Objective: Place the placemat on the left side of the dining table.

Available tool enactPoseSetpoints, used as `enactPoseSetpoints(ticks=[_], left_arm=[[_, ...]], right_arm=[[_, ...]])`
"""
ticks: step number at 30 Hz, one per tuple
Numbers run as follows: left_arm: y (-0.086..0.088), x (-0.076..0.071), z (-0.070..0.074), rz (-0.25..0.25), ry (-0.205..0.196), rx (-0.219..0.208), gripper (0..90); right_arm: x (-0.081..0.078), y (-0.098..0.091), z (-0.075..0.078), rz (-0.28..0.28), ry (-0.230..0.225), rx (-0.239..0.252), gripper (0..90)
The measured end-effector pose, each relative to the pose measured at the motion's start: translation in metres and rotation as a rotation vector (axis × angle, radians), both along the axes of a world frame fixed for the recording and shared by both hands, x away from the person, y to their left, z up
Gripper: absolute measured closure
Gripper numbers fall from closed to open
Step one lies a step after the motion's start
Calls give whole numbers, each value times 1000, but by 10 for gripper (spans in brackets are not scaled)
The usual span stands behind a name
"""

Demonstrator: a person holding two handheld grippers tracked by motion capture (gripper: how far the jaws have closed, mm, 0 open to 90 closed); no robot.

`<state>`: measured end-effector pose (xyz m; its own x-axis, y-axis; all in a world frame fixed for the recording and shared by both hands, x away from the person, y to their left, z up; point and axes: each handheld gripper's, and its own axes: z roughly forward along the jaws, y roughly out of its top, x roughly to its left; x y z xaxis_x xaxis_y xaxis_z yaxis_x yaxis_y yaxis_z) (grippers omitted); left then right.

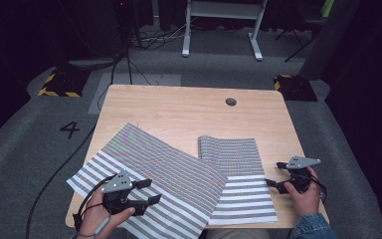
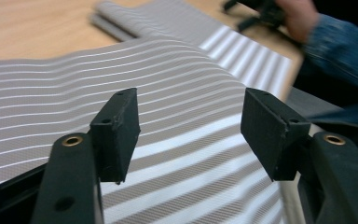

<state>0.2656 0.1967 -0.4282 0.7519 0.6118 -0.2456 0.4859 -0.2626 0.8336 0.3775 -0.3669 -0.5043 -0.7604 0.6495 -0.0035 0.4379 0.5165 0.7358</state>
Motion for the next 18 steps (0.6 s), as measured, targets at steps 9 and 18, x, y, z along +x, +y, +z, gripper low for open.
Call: enactPoseSetpoints(ticks=[9, 18], left_arm=[[23, 24, -18, 475, 12, 156, 326], [23, 51, -47, 625, 133, 323, 272]], right_arm=[[0, 0, 0, 0, 0, 0, 109], [0, 0, 0, 0, -1, 0, 108]])
